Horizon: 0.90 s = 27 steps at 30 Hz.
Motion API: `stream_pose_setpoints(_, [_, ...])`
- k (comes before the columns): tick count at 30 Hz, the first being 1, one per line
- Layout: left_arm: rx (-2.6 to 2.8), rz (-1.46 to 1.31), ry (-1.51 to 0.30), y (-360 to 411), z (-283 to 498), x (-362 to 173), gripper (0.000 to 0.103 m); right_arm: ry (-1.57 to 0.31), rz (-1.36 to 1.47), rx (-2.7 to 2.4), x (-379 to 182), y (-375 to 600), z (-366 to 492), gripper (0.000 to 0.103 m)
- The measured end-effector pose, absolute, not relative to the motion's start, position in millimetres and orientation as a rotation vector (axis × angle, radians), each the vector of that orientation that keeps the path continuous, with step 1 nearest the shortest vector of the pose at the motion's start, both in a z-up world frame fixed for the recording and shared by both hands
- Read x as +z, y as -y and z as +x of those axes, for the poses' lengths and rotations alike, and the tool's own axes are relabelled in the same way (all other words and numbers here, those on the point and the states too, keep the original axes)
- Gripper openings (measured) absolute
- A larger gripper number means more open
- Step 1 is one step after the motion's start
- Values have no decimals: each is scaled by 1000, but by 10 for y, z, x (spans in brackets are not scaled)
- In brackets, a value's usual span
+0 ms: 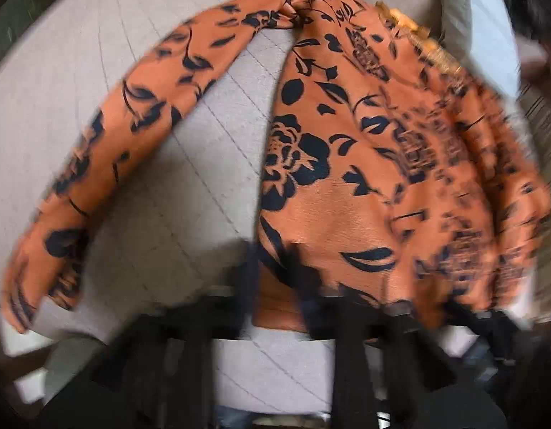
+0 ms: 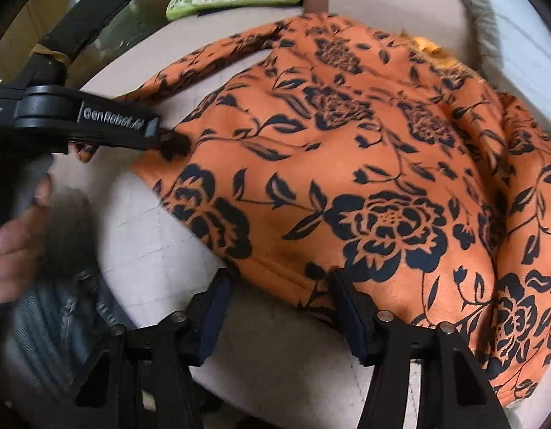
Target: Fold small clothes
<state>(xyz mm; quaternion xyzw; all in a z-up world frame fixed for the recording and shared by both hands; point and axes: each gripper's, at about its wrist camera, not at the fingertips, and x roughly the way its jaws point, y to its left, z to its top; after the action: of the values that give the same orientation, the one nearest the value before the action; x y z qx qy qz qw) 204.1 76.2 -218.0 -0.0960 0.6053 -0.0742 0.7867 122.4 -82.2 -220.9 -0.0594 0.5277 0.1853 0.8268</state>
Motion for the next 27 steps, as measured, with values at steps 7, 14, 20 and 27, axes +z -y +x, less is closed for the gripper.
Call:
stream_pose_setpoints(7, [-59, -184, -1231, -1184, 1810, -1789, 0, -1122, -176, 319, -2107, 949, 1139, 3])
stream_pose_setpoints(14, [-131, -268, -1260, -1354, 1612, -1784, 0, -1109, -80, 354, -1875, 1112, 942, 2])
stream_pose_setpoints(20, [-163, -252, -1302, -919, 1724, -2016, 54, -1147, -8, 326, -2077, 1147, 953, 4])
stream_pose_setpoints(27, [-143, -224, -1329, -667, 1949, -2264, 55, -1172, 0, 296, -2084, 1257, 935, 18])
